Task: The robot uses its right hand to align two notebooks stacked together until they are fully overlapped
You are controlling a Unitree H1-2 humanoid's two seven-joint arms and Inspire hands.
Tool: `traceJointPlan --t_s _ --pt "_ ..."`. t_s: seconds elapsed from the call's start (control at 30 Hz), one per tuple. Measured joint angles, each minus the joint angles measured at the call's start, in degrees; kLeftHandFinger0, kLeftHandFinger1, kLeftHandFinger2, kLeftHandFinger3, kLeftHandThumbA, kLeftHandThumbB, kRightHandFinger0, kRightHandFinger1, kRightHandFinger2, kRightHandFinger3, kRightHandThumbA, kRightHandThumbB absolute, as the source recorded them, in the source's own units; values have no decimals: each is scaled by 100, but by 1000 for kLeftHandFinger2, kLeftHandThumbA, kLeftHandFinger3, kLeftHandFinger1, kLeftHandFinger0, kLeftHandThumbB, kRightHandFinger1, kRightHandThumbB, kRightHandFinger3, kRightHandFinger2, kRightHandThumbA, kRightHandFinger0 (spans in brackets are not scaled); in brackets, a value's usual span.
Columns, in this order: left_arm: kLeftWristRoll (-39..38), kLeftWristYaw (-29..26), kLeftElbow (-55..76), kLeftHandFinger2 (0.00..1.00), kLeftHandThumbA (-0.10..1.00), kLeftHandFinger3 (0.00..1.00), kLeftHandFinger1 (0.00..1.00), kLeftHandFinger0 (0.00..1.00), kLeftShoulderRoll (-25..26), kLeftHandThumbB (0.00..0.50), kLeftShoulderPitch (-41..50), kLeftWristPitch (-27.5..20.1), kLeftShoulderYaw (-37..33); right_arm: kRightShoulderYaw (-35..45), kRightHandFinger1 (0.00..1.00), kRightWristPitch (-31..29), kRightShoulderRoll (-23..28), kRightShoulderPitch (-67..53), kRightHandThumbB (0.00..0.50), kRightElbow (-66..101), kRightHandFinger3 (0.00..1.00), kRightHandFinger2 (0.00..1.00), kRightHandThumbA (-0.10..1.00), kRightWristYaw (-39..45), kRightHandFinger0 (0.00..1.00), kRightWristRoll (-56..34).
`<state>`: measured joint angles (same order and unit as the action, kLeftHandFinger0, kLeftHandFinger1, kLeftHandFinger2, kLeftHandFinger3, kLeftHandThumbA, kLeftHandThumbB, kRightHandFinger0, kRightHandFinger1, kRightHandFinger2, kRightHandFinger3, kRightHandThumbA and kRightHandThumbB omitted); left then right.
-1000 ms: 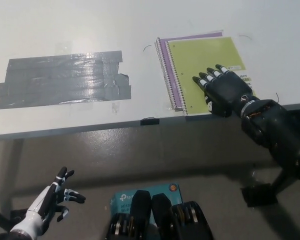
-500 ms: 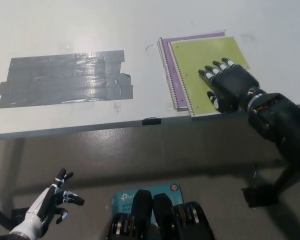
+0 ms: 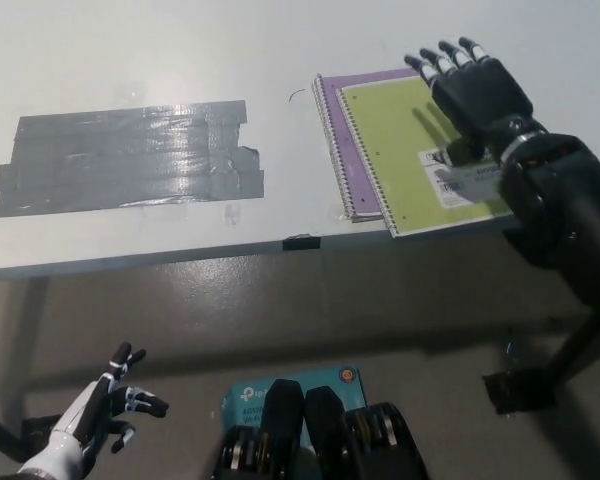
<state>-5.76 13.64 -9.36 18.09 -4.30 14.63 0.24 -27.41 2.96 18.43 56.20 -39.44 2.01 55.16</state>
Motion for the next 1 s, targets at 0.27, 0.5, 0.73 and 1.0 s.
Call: traceJointPlan --t_s 0.27,0.5,0.73,1.0 --pt "-5 1 -1 444 1000 1000 512 361 0 500 31 -3 3 571 1000 564 -471 -312 86 22 1000 1000 930 -5 1000 -292" --pt "-4 2 3 445 1000 1000 478 348 0 500 28 -2 -6 761 1000 965 -524 -676 187 -5 1000 1000 1000 -51 1000 -407" --pt "13 0 33 402 1000 1000 459 358 0 500 7 -1 -52 823 1000 1300 -572 -927 181 9 1000 1000 1000 -78 1000 -513" --pt "33 0 33 431 1000 1000 452 279 0 500 -8 -9 -102 778 1000 1457 -671 -1081 244 -2 1000 1000 1000 -111 1000 -661"
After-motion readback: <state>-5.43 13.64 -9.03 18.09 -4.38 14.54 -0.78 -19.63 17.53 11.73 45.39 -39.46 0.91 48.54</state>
